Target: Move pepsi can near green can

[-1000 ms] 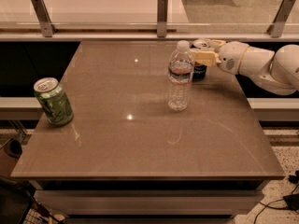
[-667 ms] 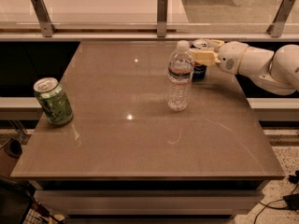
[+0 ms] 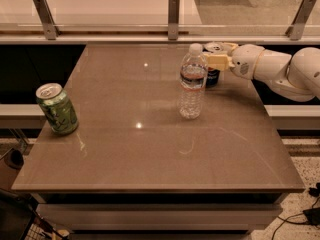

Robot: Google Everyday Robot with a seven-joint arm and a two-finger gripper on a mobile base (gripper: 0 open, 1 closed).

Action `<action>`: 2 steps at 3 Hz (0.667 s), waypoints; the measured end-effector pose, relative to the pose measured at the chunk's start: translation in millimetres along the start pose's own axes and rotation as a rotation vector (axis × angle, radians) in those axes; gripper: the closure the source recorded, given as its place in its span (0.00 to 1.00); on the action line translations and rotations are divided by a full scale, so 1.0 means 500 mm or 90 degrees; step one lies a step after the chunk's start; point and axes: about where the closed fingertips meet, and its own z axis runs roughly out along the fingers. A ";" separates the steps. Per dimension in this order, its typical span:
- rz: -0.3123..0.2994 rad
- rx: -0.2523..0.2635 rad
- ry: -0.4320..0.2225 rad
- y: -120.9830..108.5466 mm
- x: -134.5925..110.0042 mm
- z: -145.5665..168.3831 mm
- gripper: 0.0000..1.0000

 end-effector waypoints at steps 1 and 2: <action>-0.006 0.008 0.001 -0.015 -0.027 -0.006 1.00; -0.015 0.019 0.006 -0.042 -0.071 -0.021 1.00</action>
Offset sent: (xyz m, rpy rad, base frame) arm 0.0203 -0.0460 0.0683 -0.0474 -0.0252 -0.0621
